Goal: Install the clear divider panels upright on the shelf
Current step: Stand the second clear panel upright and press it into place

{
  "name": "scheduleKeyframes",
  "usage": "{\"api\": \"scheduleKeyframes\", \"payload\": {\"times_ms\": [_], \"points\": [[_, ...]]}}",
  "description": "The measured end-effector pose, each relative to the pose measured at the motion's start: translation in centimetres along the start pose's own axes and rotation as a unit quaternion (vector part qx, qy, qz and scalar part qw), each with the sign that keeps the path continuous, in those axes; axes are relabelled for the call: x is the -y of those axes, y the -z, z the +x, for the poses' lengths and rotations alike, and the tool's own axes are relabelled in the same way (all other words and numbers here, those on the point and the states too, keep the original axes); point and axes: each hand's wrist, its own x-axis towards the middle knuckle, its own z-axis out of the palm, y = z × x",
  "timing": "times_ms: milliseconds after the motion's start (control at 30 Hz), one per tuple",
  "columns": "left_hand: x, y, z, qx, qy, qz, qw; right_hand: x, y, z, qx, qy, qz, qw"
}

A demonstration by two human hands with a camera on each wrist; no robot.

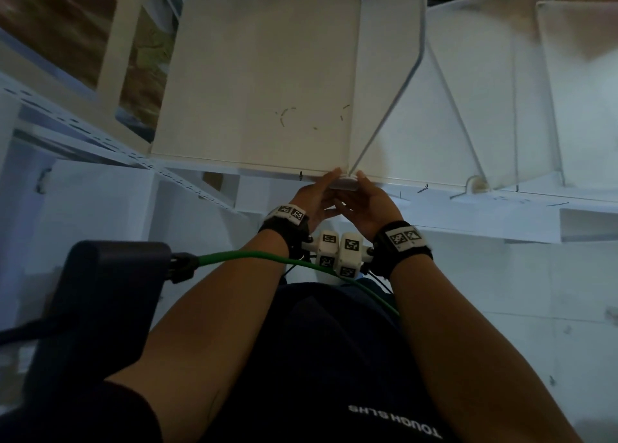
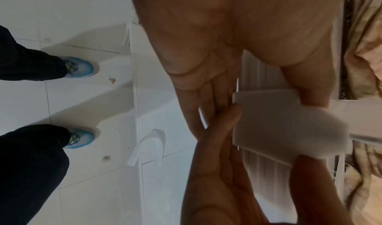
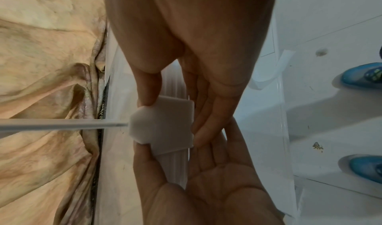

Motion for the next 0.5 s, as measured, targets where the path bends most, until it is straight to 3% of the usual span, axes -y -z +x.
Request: {"api": "scheduleKeyframes", "payload": {"times_ms": [500], "points": [[-0.2, 1.9, 0.1, -0.002, -0.022, -0.03, 0.999, -0.4, -1.5, 0.0, 0.012, -0.008, 0.004, 1.0]]}}
